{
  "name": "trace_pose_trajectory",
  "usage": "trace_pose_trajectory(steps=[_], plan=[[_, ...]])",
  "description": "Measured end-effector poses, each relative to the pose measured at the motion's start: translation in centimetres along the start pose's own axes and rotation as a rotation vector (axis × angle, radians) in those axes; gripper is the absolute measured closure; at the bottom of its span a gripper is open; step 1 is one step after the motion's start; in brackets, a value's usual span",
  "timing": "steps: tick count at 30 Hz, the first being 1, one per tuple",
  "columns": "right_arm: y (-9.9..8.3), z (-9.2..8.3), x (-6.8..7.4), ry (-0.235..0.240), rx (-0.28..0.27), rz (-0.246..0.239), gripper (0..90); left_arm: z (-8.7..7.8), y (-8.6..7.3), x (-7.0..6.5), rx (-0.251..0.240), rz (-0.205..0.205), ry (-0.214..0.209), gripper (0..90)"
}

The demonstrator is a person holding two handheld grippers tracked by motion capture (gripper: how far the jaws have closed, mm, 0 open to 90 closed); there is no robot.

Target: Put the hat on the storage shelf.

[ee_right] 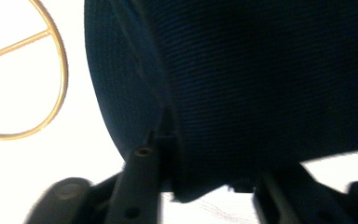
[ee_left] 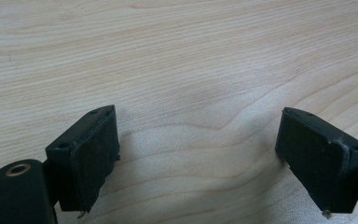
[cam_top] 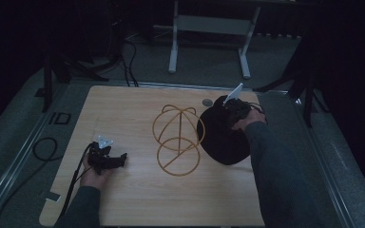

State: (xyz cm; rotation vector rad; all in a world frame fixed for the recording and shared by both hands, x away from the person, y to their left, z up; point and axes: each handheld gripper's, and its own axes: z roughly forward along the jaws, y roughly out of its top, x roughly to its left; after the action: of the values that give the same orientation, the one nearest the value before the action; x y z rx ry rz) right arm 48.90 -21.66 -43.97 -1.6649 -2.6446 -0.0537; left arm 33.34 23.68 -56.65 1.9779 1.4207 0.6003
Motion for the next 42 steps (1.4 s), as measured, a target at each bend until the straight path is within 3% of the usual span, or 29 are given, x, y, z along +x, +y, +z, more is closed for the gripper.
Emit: trace_pose_trajectory(steps=[4,7,24,42], plan=[[0.0,0.0,0.1,0.003,-0.006,-0.016,84.7,0.0,0.0,0.0,0.0,0.0,0.0,13.6],[0.0,-0.1,0.0,0.001,-0.016,-0.022,86.6,0.0,0.0,0.0,0.0,0.0,-0.001,13.6],[-0.9,-1.8,-0.8,0.032,-0.042,-0.06,87.2,0.0,0.0,0.0,0.0,0.0,-0.001,13.6],[-1.5,-3.6,-0.6,0.053,-0.035,-0.144,87.3,0.0,0.0,0.0,0.0,0.0,0.0,13.6]])
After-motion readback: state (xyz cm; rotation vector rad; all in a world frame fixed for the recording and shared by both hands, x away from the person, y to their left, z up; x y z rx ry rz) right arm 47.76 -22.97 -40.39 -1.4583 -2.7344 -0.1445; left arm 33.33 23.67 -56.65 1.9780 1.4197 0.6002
